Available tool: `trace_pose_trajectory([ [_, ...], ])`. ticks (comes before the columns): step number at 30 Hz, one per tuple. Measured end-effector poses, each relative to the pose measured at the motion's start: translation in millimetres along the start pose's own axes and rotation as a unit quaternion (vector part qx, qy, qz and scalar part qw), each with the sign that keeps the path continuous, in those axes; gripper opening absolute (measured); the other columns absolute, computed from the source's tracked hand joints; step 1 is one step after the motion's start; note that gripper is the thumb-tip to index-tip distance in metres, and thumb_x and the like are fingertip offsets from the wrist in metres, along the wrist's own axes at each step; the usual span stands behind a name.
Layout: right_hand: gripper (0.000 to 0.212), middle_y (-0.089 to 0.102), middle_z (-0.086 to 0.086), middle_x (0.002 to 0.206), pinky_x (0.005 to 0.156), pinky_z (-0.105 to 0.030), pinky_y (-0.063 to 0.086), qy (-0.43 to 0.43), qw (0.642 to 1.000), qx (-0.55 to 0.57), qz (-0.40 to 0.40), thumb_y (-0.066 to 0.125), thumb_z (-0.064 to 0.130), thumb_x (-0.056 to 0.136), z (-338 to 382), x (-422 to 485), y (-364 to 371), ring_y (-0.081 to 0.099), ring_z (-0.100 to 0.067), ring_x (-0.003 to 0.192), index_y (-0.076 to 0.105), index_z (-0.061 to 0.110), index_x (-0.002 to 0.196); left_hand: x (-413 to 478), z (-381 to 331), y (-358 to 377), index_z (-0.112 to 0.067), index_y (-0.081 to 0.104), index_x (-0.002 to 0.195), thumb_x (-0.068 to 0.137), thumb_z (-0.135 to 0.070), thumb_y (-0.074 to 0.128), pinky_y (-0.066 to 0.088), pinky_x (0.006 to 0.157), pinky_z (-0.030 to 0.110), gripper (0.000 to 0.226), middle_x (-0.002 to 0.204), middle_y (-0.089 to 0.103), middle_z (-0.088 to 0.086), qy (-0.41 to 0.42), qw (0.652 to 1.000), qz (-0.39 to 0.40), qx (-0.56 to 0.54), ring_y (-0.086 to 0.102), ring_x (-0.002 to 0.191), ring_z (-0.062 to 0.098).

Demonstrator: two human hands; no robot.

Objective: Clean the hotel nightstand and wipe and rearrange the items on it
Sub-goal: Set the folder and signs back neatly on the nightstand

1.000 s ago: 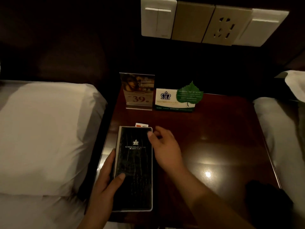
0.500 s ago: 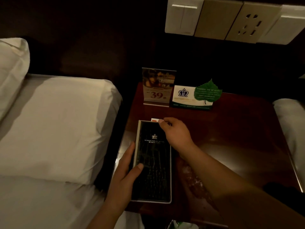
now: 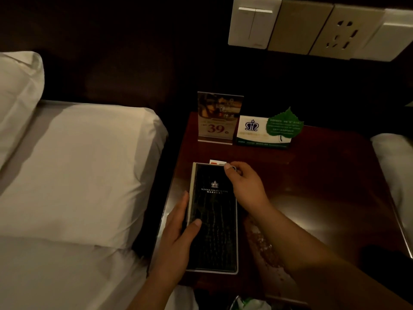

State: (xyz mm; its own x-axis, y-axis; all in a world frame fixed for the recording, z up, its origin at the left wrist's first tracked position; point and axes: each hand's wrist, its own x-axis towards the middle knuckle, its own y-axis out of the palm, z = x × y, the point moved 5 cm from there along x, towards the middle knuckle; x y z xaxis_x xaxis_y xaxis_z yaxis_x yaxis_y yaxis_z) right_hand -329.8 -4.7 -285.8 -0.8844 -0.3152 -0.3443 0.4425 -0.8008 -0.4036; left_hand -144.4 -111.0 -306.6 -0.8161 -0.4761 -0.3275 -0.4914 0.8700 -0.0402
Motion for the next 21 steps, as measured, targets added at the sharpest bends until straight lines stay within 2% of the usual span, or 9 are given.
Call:
trace_pose_trajectory([
  [2,0.034,0.068,0.000,0.099,0.084,-0.040,0.052,0.007,1.000,-0.005,-0.006,0.051,0.051,0.095,9,9,0,0.064,-0.020,0.095,0.065,0.021,0.094,0,0,0,-0.062,0.038,0.142,0.078,-0.057,0.058,0.039,0.116,0.044,0.067,0.153,0.041,-0.025,-0.001,1.000,0.001,0.005,0.041,0.140,-0.002],
  [4,0.038,0.068,-0.001,0.093,0.080,-0.039,0.052,0.003,1.000,-0.021,-0.004,0.051,0.054,0.094,13,15,1,0.064,-0.020,0.089,0.067,0.020,0.090,0,1,0,-0.062,0.037,0.142,0.079,-0.058,0.058,0.039,0.116,0.045,0.067,0.153,0.041,-0.024,-0.002,1.000,0.004,0.008,0.041,0.140,0.000],
  [8,0.036,0.064,0.001,0.108,0.081,-0.037,0.051,-0.003,1.000,-0.024,0.003,0.050,0.056,0.094,7,10,5,0.061,-0.017,0.097,0.066,0.024,0.100,0,0,0,-0.063,0.038,0.141,0.077,-0.059,0.058,0.038,0.116,0.045,0.067,0.154,0.041,-0.023,-0.002,1.000,0.001,0.003,0.040,0.141,0.001],
  [11,0.037,0.063,0.003,0.118,0.093,-0.039,0.049,-0.009,1.000,-0.014,0.003,0.050,0.051,0.096,3,3,3,0.059,-0.017,0.109,0.064,0.025,0.117,-1,0,1,-0.062,0.039,0.141,0.079,-0.056,0.060,0.040,0.116,0.045,0.066,0.153,0.041,-0.022,-0.001,1.000,-0.002,0.001,0.041,0.140,0.001],
  [15,0.030,0.067,0.010,0.103,0.090,-0.045,0.054,0.005,0.999,0.027,-0.037,0.054,0.046,0.095,-13,-21,-8,0.066,-0.015,0.099,0.062,0.026,0.116,-3,-1,3,-0.057,0.038,0.145,0.085,-0.041,0.058,0.041,0.115,0.046,0.064,0.152,0.043,-0.018,-0.001,1.000,-0.011,0.006,0.044,0.138,0.003],
  [18,0.032,0.068,0.006,0.112,0.090,-0.048,0.055,0.016,0.998,0.052,-0.037,0.053,0.044,0.096,-36,-53,-7,0.066,-0.014,0.102,0.063,0.027,0.121,-4,-3,4,-0.053,0.035,0.149,0.086,-0.040,0.056,0.040,0.116,0.046,0.068,0.153,0.042,-0.016,-0.001,1.000,-0.014,0.018,0.044,0.138,0.004],
  [20,0.024,0.066,0.011,0.113,0.088,-0.038,0.056,0.008,0.997,0.065,-0.027,0.052,0.042,0.097,-47,-73,-3,0.065,-0.007,0.102,0.064,0.035,0.117,-5,-4,5,-0.050,0.032,0.151,0.086,-0.039,0.055,0.039,0.116,0.044,0.070,0.153,0.041,-0.017,0.006,0.999,-0.020,0.031,0.042,0.138,0.002],
  [21,0.020,0.063,0.017,0.111,0.084,-0.026,0.054,0.000,0.998,0.064,-0.027,0.052,0.040,0.097,-50,-83,-1,0.063,-0.001,0.100,0.064,0.041,0.112,-6,-4,5,-0.049,0.031,0.151,0.086,-0.039,0.055,0.039,0.116,0.043,0.070,0.152,0.041,-0.017,0.010,0.999,-0.023,0.034,0.042,0.138,0.000],
])
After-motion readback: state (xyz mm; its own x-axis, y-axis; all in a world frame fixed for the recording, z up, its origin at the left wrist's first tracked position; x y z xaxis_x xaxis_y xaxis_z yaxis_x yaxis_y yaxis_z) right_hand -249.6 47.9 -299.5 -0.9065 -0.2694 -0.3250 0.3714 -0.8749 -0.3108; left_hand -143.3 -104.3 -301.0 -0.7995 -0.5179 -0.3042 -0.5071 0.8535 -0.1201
